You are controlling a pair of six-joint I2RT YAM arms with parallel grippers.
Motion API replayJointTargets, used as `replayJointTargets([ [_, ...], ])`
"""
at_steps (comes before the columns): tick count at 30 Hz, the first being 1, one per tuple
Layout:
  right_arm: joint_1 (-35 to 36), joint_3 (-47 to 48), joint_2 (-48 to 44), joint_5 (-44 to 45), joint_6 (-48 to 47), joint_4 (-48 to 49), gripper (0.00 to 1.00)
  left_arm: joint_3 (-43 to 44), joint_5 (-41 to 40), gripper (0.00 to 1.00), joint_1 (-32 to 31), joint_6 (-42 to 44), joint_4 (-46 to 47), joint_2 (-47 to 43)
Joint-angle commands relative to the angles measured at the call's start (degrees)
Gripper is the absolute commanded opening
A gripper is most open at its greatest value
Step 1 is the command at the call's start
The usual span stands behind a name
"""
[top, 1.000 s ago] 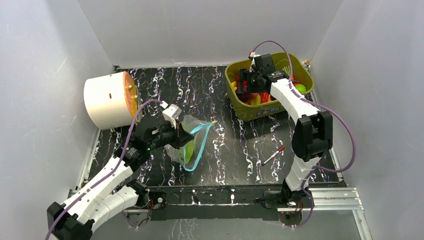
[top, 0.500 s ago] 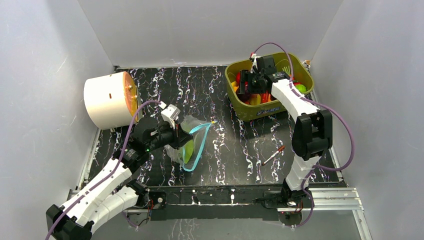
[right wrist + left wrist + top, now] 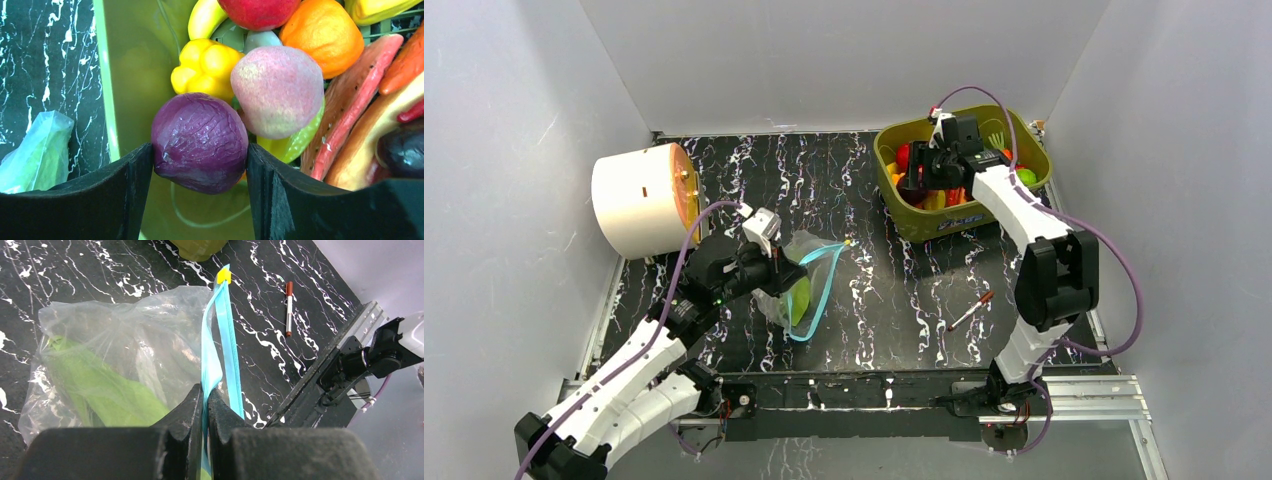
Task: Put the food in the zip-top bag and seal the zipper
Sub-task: Pick up the fake vegetable from the bin.
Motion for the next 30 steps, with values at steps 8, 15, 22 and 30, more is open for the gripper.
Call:
replayJointTargets([
  [8,-0.28,-0.58,-11.64,1.56,4.04,0.71,0.42,-0.53,-6.26,0.00,0.23,0.94,0.03,-4.27],
  [15,1.38,-4.77,-21.29,-0.51,6.89,-0.79,0.41,-0.60,-5.90,0.00,0.23,0.10,0.56,-3.57],
  [22,5.25,-12.73,-30.72,-7.47,10.85,0.51,0.40,-0.55,-5.64,0.00,0.24,-4.65,3.59,-0.97],
  [30,15.53,-20.37,-37.08,-11.99,18.57,7.20,0.39,3.57,-5.58,0.00,0.25,-8.76,4.84,3.39],
])
